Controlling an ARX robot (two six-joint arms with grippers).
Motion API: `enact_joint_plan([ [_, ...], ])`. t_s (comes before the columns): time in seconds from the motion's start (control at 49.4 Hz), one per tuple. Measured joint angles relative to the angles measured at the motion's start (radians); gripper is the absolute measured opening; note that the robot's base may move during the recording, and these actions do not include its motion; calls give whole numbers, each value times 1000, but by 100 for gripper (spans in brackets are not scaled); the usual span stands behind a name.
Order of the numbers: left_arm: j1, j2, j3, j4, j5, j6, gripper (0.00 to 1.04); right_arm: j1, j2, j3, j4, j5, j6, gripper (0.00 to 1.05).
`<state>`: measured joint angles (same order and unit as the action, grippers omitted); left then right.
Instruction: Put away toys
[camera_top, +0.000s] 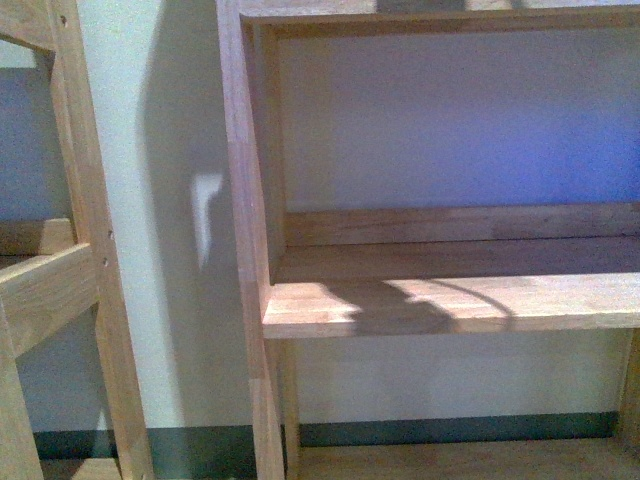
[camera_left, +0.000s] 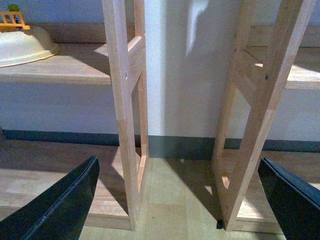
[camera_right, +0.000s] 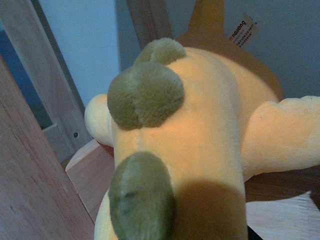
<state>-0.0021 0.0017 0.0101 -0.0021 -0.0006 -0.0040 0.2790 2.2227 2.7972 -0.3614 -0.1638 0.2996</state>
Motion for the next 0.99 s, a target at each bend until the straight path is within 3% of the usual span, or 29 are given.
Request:
enact_joint_plan([
  [0.486, 0, 0, 0, 0, 0, 0, 98, 8, 63, 88, 22, -76, 86, 7],
  [0.567, 0, 0, 0, 0, 0, 0, 98, 7, 18, -14, 97, -76, 95, 7],
  [0.689, 0, 0, 0, 0, 0, 0, 98, 1, -92, -251, 216, -61, 98, 32],
  [0.993, 0, 0, 0, 0, 0, 0, 98, -18, -206, -471, 343, -12, 67, 73],
])
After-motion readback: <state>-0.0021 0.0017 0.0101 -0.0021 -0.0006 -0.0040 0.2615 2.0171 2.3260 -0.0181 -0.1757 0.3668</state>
